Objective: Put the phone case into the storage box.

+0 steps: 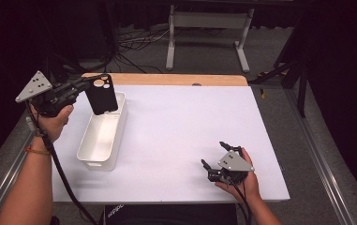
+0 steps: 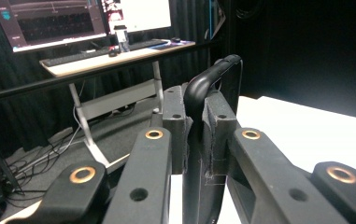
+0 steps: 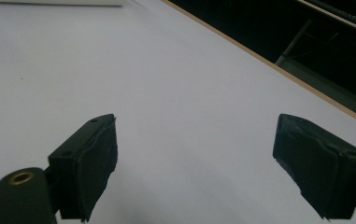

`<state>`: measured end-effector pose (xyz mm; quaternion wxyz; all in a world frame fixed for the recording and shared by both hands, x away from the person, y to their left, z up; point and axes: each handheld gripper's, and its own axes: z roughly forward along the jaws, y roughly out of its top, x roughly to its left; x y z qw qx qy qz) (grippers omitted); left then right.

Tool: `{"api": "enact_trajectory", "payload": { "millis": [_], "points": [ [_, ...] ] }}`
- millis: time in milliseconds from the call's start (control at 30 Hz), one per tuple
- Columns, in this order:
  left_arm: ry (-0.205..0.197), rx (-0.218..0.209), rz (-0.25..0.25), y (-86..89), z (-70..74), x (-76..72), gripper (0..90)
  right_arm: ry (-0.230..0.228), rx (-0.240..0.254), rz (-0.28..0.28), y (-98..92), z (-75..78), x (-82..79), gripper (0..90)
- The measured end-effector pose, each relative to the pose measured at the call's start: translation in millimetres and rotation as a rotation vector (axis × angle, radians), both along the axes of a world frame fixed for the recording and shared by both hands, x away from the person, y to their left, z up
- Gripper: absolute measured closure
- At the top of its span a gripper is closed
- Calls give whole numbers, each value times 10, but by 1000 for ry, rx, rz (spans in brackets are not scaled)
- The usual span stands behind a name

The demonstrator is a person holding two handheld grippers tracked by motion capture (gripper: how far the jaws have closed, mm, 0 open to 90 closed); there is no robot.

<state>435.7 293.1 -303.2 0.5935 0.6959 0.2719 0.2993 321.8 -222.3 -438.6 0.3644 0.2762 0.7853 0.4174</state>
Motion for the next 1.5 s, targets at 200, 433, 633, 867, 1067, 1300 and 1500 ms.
{"api": "enact_trajectory", "payload": {
  "millis": [200, 433, 633, 867, 1067, 1300, 1500],
  "points": [
    [27, 25, 38, -21, -105, 163, 821, 2, -8, -6, -9, -6, 4, 147],
    [61, 69, 52, -65, -237, 301, 821, 7, -10, -11, -28, -16, 11, 150],
    [82, 66, 58, -75, -353, 430, 821, 11, -12, -7, -27, -23, 15, 150],
    [103, 95, 40, -118, -470, 557, 821, 21, -20, -7, -28, -41, 25, 150],
    [101, 107, 19, -155, -556, 664, 820, 24, -15, -14, -41, -45, 42, 150],
    [99, 108, 1, -182, -658, 786, 820, 36, -3, -31, -45, -54, 74, 154],
    [103, 79, -7, -157, -728, 857, 820, 34, -8, -36, -31, -50, 53, 156]
  ]
}}
